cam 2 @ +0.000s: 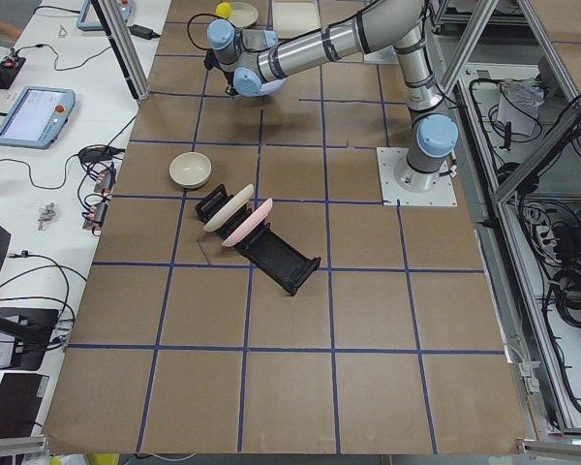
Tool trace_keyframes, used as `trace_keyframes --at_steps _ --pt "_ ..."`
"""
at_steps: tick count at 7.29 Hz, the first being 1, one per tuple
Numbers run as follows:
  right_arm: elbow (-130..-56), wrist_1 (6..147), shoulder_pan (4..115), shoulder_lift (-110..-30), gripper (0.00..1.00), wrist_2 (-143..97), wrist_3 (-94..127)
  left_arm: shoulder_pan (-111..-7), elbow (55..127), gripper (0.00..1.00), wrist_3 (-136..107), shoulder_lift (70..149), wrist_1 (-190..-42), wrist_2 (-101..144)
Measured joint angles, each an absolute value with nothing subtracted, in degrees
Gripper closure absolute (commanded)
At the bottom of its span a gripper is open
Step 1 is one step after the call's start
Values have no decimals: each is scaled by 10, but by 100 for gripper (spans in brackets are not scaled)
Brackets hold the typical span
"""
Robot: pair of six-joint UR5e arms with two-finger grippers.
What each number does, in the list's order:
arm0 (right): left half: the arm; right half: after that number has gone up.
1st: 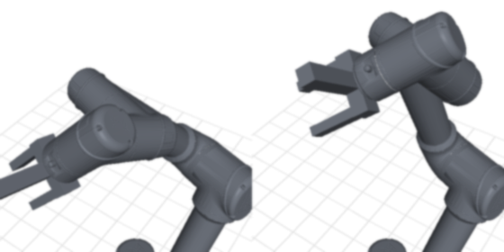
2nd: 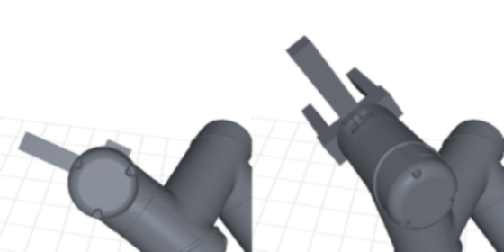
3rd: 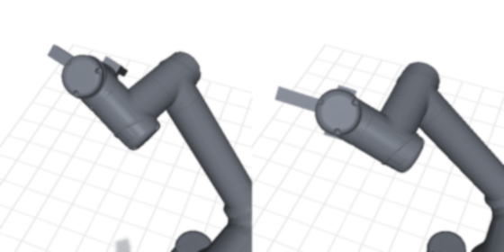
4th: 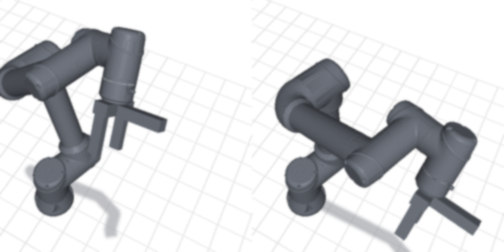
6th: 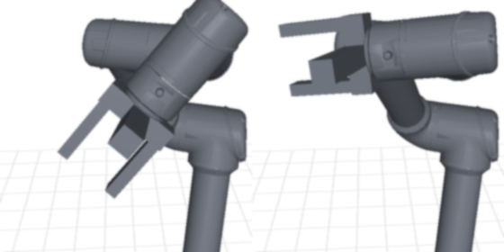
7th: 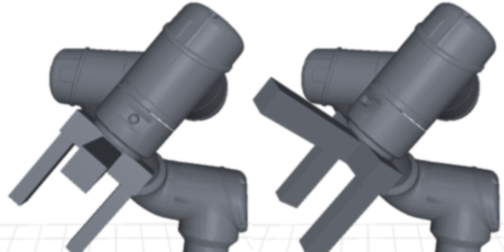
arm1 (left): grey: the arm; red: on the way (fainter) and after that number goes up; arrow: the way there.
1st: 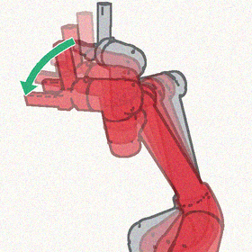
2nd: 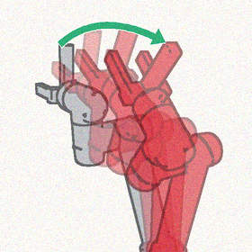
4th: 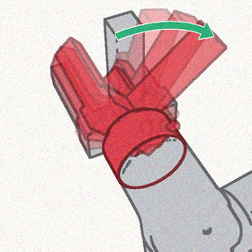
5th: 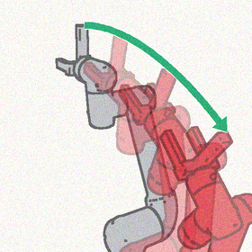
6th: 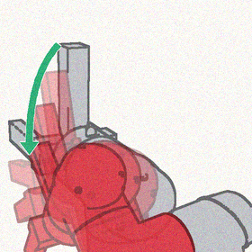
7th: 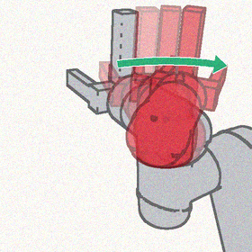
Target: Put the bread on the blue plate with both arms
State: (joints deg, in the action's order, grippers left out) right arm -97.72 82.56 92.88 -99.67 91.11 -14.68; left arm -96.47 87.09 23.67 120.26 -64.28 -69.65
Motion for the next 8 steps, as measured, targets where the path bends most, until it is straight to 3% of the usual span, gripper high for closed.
trace_keyframes --at_steps 4,8 --pt "-975 836 932 -987 92 910 -128 -903 862 0 241 1122 -709 -745" --pt "-957 988 1012 -864 91 873 -22 -879 855 0 223 1001 -837 -901"
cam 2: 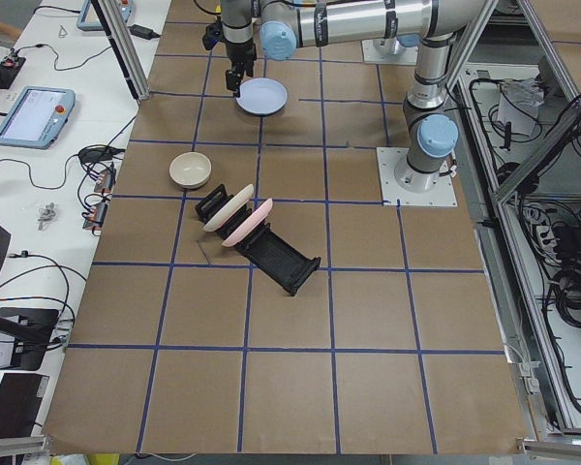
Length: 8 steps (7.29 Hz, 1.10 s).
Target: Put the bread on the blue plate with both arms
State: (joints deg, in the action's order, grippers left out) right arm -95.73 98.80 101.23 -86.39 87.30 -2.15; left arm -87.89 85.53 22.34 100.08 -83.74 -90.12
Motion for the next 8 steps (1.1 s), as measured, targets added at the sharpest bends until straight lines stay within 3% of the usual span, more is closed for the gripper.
trace_keyframes --at_steps 5,6,8 --pt "-902 1160 1088 -661 84 871 80 -890 824 0 127 956 -938 -874" --pt "-900 1181 1095 -637 78 871 104 -890 821 0 125 954 -951 -871" --pt "-898 1221 1102 -604 1 873 119 -889 817 0 125 959 -961 -869"
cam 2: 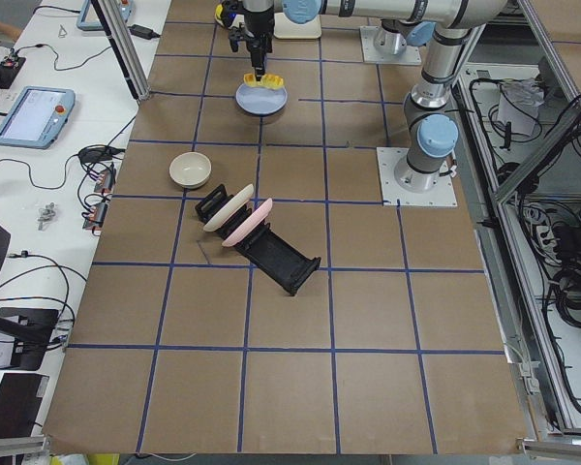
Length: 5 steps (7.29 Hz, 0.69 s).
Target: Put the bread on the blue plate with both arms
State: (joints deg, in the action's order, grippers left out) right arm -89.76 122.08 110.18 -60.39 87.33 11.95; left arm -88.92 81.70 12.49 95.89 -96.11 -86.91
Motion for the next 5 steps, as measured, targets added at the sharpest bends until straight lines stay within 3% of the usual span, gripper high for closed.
trace_keyframes --at_steps 5 --pt "-900 1249 1096 -599 0 881 122 -889 816 0 125 962 -962 -868"
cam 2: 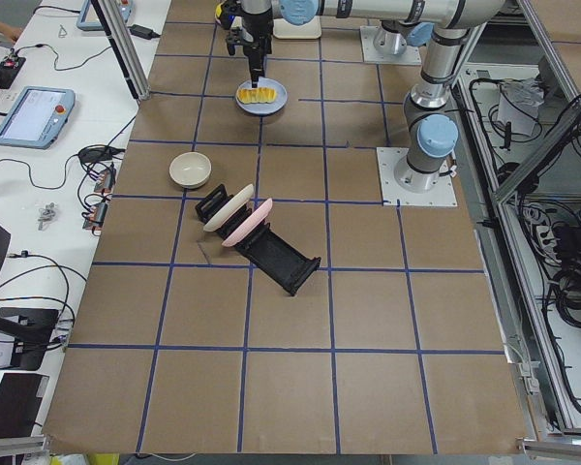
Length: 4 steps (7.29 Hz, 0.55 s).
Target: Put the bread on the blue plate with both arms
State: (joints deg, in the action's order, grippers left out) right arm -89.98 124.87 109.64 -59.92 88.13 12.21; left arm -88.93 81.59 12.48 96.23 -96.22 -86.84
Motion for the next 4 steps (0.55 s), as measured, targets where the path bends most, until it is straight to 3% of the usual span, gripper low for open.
trace_keyframes --at_steps 2,4 --pt "-911 1224 1070 -627 0 882 73 -889 815 0 123 958 -962 -873" --pt "-954 1177 984 -706 0 876 -39 -889 816 0 83 945 -962 -877"
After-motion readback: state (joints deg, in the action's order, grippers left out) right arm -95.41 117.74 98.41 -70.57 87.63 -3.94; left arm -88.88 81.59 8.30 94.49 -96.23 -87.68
